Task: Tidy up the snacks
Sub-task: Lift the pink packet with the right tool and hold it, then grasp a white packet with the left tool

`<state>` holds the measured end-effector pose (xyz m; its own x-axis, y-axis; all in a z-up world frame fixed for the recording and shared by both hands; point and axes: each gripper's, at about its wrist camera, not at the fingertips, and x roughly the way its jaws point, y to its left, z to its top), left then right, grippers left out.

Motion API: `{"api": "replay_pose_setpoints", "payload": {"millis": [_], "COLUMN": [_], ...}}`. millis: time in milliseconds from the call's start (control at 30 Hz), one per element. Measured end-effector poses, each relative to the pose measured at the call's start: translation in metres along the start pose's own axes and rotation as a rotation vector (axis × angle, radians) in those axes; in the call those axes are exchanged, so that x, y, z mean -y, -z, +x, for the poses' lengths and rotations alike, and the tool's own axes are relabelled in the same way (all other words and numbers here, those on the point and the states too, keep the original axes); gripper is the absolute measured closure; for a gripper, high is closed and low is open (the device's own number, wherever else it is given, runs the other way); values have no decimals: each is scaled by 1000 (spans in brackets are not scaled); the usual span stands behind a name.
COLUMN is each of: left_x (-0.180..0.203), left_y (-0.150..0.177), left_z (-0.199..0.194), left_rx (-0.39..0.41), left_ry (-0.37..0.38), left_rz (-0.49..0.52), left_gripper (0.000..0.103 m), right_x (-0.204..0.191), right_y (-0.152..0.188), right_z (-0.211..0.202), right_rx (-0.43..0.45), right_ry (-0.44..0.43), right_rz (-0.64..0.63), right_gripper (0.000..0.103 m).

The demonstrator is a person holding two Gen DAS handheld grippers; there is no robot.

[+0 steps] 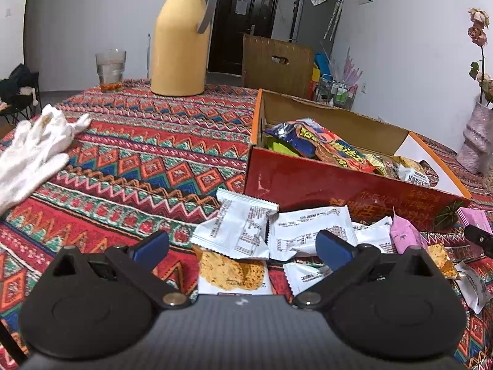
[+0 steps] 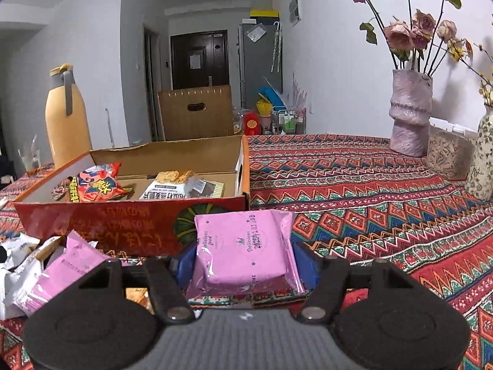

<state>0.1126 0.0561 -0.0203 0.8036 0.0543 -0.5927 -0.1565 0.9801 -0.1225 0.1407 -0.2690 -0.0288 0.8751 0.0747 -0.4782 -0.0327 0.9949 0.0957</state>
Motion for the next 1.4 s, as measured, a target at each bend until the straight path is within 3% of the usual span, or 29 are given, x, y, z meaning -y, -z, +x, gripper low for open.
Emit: {"api": "replay_pose_setpoints", "payload": {"millis": [200, 433, 767, 1400], "left_x": [-4, -3, 1, -5], "left_y": [-5, -15, -30, -29], "left_z": [-7, 12, 63, 73], "left_rx": [-10, -102, -229, -217], "left_ry": [-32, -60, -116, -110], "left_rz": [41, 100, 107, 81], "left_gripper": [0, 0, 0, 0], "right_x": [3, 5, 5, 2], "right_y": [2, 4, 5, 6], "right_z": [-2, -3, -7, -4], "right_rx": [11, 25, 45, 36], "right_ry": [-17, -37, -55, -50], "right_rz": [17, 29, 30, 24], "right_gripper": [37, 37, 37, 36]}}
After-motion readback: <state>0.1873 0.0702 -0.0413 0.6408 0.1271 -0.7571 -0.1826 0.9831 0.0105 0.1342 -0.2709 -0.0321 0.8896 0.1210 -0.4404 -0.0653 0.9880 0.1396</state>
